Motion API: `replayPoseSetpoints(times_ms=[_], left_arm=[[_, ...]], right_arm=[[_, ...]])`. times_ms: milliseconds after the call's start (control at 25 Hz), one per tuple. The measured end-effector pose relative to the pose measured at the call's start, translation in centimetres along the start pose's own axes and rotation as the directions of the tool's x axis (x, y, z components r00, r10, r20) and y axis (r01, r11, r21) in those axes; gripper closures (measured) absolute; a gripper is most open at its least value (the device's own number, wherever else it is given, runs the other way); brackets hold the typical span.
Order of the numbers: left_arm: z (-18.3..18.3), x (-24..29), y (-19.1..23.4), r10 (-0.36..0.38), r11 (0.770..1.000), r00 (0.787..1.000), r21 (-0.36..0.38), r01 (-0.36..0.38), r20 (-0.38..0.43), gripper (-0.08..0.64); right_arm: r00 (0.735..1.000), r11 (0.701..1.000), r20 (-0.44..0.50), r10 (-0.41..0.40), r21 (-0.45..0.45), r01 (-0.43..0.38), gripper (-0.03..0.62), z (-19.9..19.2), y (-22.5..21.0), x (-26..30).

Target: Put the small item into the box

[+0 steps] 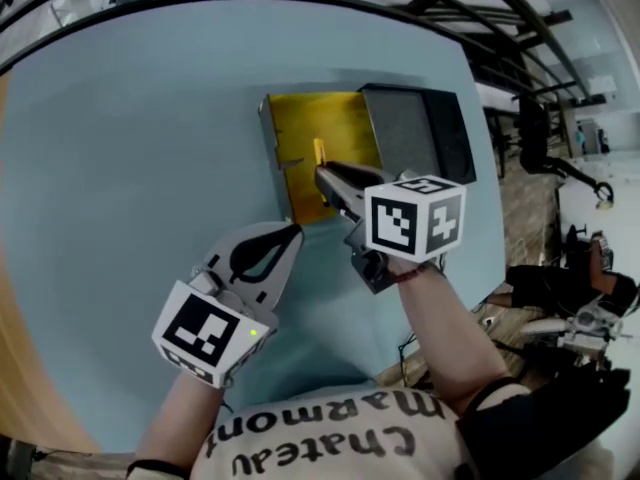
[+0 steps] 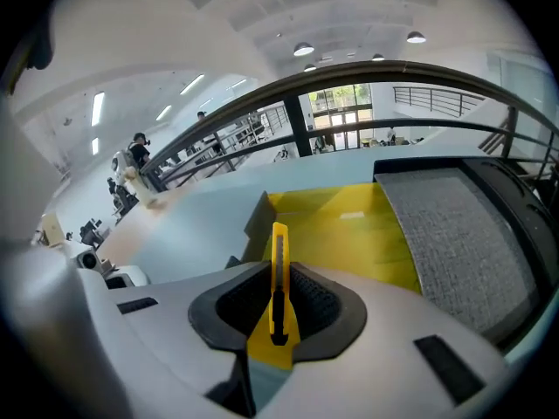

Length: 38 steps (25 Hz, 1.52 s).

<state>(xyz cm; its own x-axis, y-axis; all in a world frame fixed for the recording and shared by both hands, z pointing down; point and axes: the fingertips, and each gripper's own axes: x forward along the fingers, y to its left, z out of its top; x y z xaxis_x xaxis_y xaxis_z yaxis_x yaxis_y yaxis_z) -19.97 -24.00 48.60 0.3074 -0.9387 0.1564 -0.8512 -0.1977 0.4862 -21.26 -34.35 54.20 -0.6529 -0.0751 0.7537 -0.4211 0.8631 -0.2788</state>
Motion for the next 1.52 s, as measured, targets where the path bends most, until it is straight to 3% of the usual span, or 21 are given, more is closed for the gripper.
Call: replayPoseSetpoints(times_ms=[240,560,1520], left_arm=[[-0.9,-0.1,0.4,-0.014,1.000,1.000,0.016,0.014,-0.020,0.558],[-1.3,0.4,0.5,-0.014,1.000,1.000,0.018,0.014,-0.017,0.558],[-1.5,-1.7,1.0,0.015,1.000,1.000,-0.009,-0.015,0.020,0.558]], right_arm=[[0.997,0.999,-0.075,-0.033,-0.023,0.031,0.508,-0.6,-0.5,1.3],[0.977,0.990,-0.197,-0.085,-0.125,0.061,0.508,-2.0,-1.9,2.2],[0.923,0.987,-0.372,-0.092,-0.159,0.034,0.511,-3.5,-1.8,3.3]])
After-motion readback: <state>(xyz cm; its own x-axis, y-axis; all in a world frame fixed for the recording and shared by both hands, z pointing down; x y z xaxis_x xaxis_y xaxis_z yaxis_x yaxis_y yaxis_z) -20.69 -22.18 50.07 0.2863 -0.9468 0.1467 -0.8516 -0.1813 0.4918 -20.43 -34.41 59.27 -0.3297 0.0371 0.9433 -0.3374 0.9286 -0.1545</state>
